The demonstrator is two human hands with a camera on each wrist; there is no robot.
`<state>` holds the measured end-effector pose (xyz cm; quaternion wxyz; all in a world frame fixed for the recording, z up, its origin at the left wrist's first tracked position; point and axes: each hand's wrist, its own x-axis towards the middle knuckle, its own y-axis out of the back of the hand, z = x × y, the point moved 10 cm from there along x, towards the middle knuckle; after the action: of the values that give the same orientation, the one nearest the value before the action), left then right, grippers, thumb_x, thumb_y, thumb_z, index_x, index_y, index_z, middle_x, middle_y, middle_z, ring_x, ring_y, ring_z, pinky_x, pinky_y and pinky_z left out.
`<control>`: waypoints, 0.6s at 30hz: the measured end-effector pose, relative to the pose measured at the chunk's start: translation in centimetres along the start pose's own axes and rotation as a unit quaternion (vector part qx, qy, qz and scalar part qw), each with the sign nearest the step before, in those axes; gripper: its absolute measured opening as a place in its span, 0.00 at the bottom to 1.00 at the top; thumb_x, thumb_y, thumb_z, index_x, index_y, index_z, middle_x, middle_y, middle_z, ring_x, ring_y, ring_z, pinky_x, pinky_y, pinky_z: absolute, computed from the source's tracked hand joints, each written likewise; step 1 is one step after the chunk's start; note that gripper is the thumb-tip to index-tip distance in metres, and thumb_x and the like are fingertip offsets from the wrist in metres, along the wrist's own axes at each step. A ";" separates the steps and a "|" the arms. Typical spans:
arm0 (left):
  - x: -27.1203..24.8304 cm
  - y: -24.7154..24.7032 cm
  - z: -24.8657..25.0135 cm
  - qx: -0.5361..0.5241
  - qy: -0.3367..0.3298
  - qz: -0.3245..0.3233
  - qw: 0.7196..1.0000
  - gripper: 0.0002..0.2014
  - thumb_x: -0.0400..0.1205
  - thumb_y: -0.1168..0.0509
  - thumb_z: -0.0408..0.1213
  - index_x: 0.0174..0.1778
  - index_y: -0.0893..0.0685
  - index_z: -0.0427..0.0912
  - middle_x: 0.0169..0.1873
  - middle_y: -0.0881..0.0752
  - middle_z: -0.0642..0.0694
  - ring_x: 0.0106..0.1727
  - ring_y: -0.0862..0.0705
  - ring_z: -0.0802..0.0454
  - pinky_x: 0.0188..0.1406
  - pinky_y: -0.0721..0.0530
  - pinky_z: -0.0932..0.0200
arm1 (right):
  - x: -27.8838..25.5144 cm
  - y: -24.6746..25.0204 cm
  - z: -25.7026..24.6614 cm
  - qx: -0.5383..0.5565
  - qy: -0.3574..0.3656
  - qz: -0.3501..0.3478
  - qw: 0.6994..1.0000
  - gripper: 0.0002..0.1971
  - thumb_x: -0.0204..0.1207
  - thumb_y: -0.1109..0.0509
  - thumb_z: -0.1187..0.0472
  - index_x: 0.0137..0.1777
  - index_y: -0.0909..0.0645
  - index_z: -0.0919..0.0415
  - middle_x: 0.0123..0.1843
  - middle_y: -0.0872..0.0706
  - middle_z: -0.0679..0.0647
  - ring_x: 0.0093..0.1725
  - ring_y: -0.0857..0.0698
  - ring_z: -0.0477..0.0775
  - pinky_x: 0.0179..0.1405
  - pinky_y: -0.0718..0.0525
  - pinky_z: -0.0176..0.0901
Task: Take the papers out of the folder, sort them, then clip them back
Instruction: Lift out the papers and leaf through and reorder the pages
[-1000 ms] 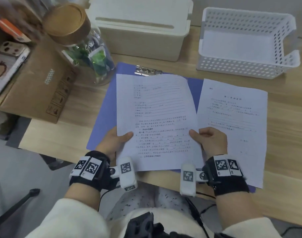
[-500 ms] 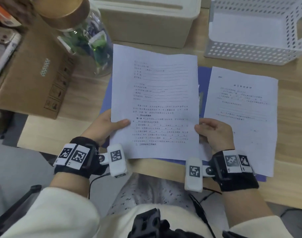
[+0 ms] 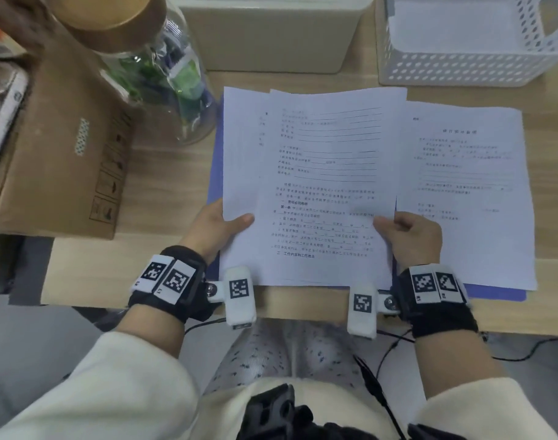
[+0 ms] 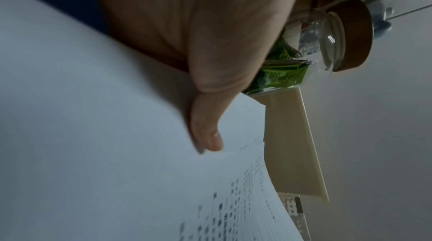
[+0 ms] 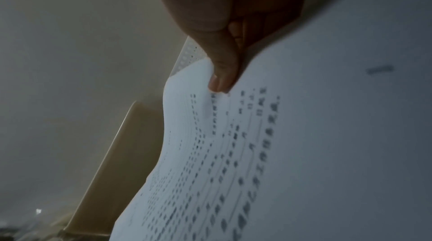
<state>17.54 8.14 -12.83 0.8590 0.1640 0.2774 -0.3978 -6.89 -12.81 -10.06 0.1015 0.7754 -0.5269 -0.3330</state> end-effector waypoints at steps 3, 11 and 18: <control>0.3 0.7 0.7 0.022 -0.025 0.034 0.999 0.20 0.73 0.29 0.33 0.61 0.21 0.40 0.60 0.15 0.41 0.59 0.16 0.42 0.66 0.21 0.39 | -0.1 1.9 -0.6 0.015 0.031 0.049 0.998 0.10 0.75 0.31 0.65 0.33 0.20 0.55 0.31 0.20 0.52 0.33 0.23 0.48 0.45 0.24 0.40; -0.6 3.7 2.7 -0.016 -0.056 0.088 0.994 0.25 0.74 0.30 0.36 0.67 0.26 0.42 0.61 0.18 0.45 0.64 0.21 0.50 0.60 0.26 0.57 | 1.1 5.3 0.6 0.385 -0.070 0.013 0.920 0.10 0.85 0.44 0.63 0.48 0.22 0.53 0.42 0.11 0.47 0.38 0.12 0.41 0.43 0.10 0.35; -0.4 1.5 2.4 0.195 -0.026 0.134 0.971 0.36 0.65 0.22 0.46 0.64 0.27 0.32 0.49 0.20 0.42 0.53 0.22 0.45 0.49 0.23 0.57 | 2.1 3.7 -0.9 0.449 -0.088 -0.079 0.886 0.10 0.85 0.47 0.60 0.55 0.23 0.53 0.37 0.08 0.43 0.34 0.10 0.39 0.28 0.14 0.31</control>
<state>19.35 8.10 -10.60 0.8627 0.3536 0.1478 -0.3300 -8.62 -16.39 -8.36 -0.3310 0.7446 -0.5639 -0.1344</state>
